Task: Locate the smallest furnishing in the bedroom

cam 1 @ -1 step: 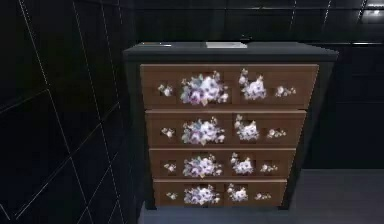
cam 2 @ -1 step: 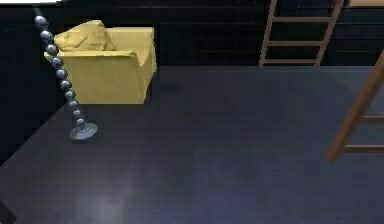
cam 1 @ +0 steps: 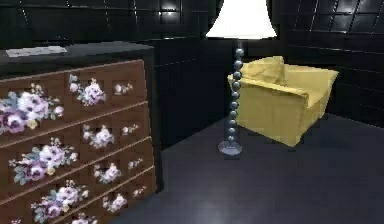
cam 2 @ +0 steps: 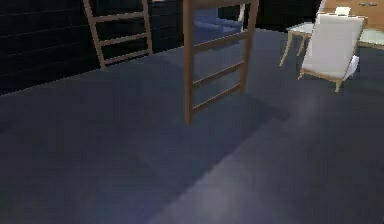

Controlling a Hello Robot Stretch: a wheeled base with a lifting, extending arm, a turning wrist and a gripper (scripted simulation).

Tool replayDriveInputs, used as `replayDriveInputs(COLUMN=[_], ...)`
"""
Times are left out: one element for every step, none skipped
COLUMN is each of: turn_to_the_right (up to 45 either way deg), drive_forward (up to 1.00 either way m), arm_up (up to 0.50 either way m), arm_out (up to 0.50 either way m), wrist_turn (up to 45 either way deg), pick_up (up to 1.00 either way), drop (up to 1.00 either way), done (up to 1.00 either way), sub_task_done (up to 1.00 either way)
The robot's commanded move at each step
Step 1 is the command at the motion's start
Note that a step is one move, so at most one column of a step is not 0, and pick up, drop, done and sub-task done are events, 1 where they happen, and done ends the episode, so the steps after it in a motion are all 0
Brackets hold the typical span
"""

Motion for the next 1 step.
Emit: replayDriveInputs(turn_to_the_right=[42.0], drive_forward=[0.0], arm_up=[0.0], arm_out=[0.0], wrist_turn=[0.0], pick_up=[0.0], drop=[0.0], done=[0.0], sub_task_done=[0.0])
